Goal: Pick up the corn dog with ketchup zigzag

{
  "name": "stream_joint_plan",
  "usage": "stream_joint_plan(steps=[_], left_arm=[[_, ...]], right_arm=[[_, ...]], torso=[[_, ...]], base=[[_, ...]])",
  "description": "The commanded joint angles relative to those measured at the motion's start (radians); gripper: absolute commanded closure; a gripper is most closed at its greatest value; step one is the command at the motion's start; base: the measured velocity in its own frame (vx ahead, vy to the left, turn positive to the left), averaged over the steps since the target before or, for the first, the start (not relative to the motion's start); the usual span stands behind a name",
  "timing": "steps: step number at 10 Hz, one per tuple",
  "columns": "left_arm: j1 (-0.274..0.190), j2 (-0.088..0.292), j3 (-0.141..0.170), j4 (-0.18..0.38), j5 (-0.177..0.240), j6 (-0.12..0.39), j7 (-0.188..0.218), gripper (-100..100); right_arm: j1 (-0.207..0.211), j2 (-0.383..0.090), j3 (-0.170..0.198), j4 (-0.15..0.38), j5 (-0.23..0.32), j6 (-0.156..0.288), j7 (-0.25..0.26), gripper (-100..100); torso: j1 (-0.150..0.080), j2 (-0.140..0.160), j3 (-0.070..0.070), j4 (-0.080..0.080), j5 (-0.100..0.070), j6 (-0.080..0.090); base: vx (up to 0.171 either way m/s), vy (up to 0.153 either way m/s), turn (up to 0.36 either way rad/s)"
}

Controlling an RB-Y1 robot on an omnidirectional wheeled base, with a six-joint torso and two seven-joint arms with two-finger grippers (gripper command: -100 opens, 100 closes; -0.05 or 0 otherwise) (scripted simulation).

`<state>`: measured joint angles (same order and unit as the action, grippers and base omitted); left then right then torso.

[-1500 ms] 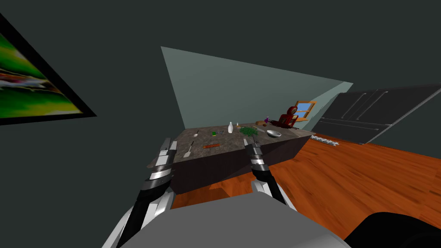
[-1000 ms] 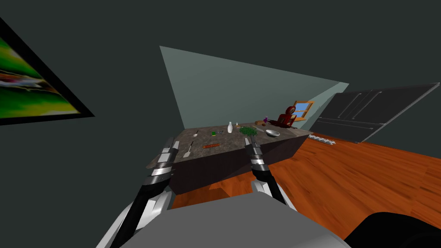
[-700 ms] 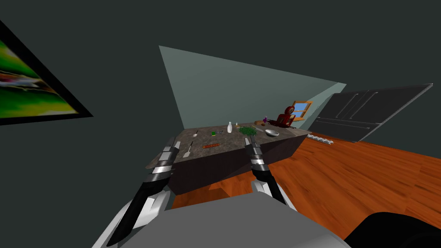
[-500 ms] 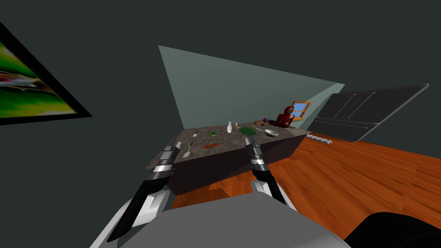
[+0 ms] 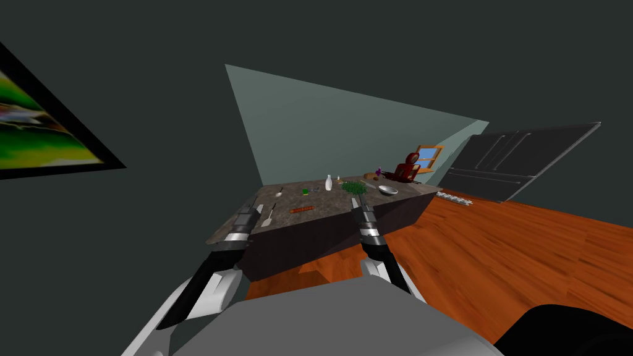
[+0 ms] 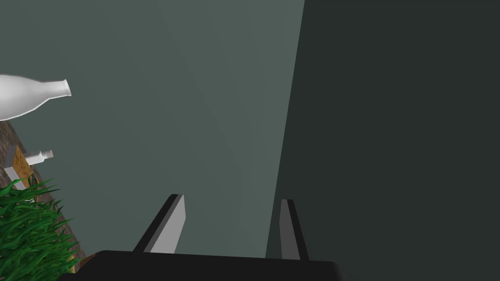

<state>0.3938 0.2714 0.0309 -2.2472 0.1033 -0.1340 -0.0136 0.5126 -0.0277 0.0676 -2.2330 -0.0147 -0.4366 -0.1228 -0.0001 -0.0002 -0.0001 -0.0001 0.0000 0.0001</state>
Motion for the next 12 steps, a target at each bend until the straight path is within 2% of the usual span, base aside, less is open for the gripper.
stream_joint_plan(steps=[1, 2, 3, 4, 5, 6, 7, 8, 9, 10, 11, 12], left_arm=[[-0.003, 0.014, 0.000, 0.002, 0.014, 0.040, 0.011, -100], [-0.017, 0.042, 0.000, 0.006, 0.042, 0.073, 0.030, -100], [-0.017, 0.042, 0.000, 0.006, 0.042, 0.097, 0.030, -100], [-0.030, 0.069, 0.000, 0.010, 0.070, 0.127, 0.050, -100], [-0.030, 0.069, 0.000, 0.010, 0.070, 0.156, 0.050, -100], [-0.030, 0.069, 0.000, 0.010, 0.070, 0.160, 0.050, -100], [-0.045, 0.096, 0.000, 0.016, 0.099, 0.200, 0.070, -100], [-0.045, 0.096, 0.000, 0.016, 0.099, 0.223, 0.070, -100], [-0.060, 0.123, 0.000, 0.023, 0.128, 0.253, 0.090, -100], [-0.060, 0.123, 0.000, 0.023, 0.128, 0.281, 0.090, -100], [-0.060, 0.123, 0.000, 0.023, 0.128, 0.287, 0.090, -100], [-0.076, 0.150, 0.000, 0.031, 0.157, 0.326, 0.110, -100]], right_arm=[[0.000, 0.000, 0.000, 0.000, 0.000, 0.000, 0.000, 0], [0.000, 0.000, 0.000, 0.000, 0.000, 0.000, 0.000, 0], [0.000, 0.000, 0.000, 0.000, 0.000, 0.000, 0.000, 0], [0.000, 0.000, 0.000, 0.000, 0.000, 0.000, 0.000, 0], [0.000, 0.000, 0.000, 0.000, 0.000, 0.000, 0.000, 0], [0.000, 0.000, 0.000, 0.000, 0.000, 0.000, 0.000, 0], [0.000, 0.000, 0.000, 0.000, 0.000, 0.000, 0.000, 0], [0.000, 0.000, 0.000, 0.000, 0.000, 0.000, 0.000, 0], [0.000, 0.000, 0.000, 0.000, 0.000, 0.000, 0.000, 0], [0.000, 0.000, 0.000, 0.000, 0.000, 0.000, 0.000, 0], [0.000, 0.000, 0.000, 0.000, 0.000, 0.000, 0.000, 0], [0.000, 0.000, 0.000, 0.000, 0.000, 0.000, 0.000, 0]], torso=[[0.000, 0.000, 0.000, 0.000, 0.000, 0.000], [0.000, 0.000, 0.000, 0.000, 0.000, 0.000], [0.000, 0.000, 0.000, 0.000, 0.000, 0.000], [0.000, 0.000, 0.000, 0.000, 0.000, 0.000], [0.000, 0.000, 0.000, 0.000, 0.000, 0.000], [0.000, 0.000, 0.000, 0.000, 0.000, 0.000], [0.000, 0.000, 0.000, 0.000, 0.000, 0.000], [0.000, 0.000, 0.000, 0.000, 0.000, 0.000], [0.000, 0.000, 0.000, 0.000, 0.000, 0.000], [-0.001, -0.001, 0.000, 0.000, 0.000, 0.000], [-0.001, -0.001, 0.000, 0.000, 0.000, 0.000], [-0.001, 0.000, 0.000, 0.000, 0.000, 0.000]], base=[[0.000, -0.004, -0.020], [0.001, -0.009, -0.038], [0.002, -0.007, -0.018], [0.005, -0.011, -0.037], [0.004, -0.009, -0.018], [0.000, 0.000, 0.000], [0.005, -0.010, -0.034], [0.007, -0.010, -0.025], [0.014, -0.019, -0.040], [0.012, -0.016, -0.020], [0.004, -0.008, 0.002], [0.006, -0.019, -0.046]])
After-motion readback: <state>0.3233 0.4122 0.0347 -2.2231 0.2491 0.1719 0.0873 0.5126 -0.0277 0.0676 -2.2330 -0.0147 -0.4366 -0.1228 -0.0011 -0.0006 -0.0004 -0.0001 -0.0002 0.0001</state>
